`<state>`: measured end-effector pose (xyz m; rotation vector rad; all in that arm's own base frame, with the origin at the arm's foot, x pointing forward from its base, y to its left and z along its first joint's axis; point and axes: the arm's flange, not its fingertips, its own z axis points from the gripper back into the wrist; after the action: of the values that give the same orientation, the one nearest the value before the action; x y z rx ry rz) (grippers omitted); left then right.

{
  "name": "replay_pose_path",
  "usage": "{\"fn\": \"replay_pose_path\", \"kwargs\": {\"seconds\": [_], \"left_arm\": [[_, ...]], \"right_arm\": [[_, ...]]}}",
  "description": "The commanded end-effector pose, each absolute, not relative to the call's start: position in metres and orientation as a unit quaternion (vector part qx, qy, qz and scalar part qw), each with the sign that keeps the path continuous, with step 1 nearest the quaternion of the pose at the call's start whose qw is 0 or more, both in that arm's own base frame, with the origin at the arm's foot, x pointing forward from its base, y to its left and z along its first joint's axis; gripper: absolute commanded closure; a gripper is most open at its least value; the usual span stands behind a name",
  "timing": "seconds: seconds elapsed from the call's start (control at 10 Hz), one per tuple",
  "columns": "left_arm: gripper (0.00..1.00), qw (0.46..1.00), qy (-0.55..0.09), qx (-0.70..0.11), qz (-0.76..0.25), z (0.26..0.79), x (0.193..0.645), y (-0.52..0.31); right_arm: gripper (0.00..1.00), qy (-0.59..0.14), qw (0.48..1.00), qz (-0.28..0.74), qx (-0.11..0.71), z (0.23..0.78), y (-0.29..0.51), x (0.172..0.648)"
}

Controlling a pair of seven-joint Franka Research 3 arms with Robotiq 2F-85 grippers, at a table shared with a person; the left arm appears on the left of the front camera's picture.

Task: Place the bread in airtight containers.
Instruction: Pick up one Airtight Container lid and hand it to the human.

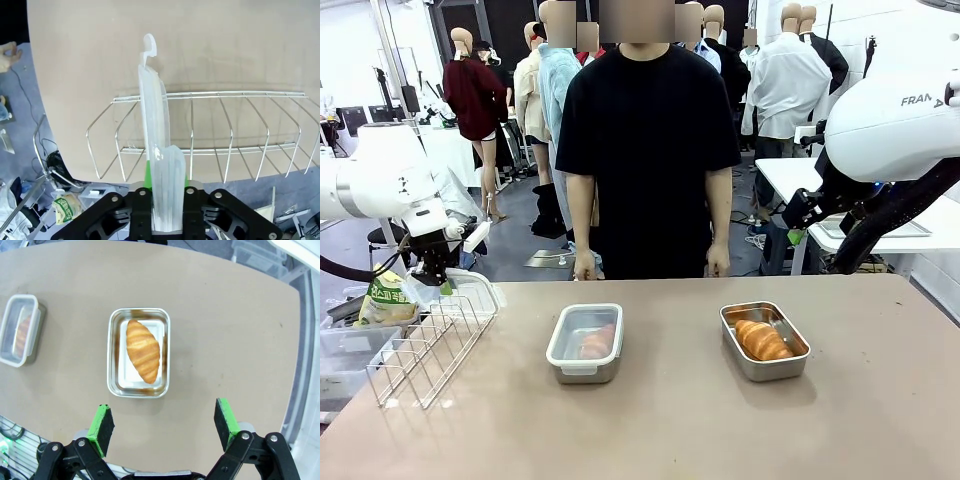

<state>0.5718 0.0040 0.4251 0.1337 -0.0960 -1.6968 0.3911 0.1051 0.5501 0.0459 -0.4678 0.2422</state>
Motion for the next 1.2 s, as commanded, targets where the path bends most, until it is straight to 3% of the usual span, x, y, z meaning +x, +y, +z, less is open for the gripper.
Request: {"fn": "replay_pose_path", "kwargs": {"seconds": [0.0,0.5,1.1], "left_arm": [[1.0,0.661,-0.037,0.037,-0.749,0.425,0.575,0.009],[1.0,0.669,-0.035,0.029,-0.742,0.437,0.568,0.006],[1.0,0.665,-0.051,0.077,-0.741,0.526,0.513,-0.011]], "right_arm": [[0.0,-0.231,0.965,0.12,0.023,0.549,0.105,0.391],[0.0,-0.231,0.965,0.12,0.023,0.549,0.105,0.391],[0.0,-0.231,0.965,0.12,0.023,0.549,0.105,0.391]]}}
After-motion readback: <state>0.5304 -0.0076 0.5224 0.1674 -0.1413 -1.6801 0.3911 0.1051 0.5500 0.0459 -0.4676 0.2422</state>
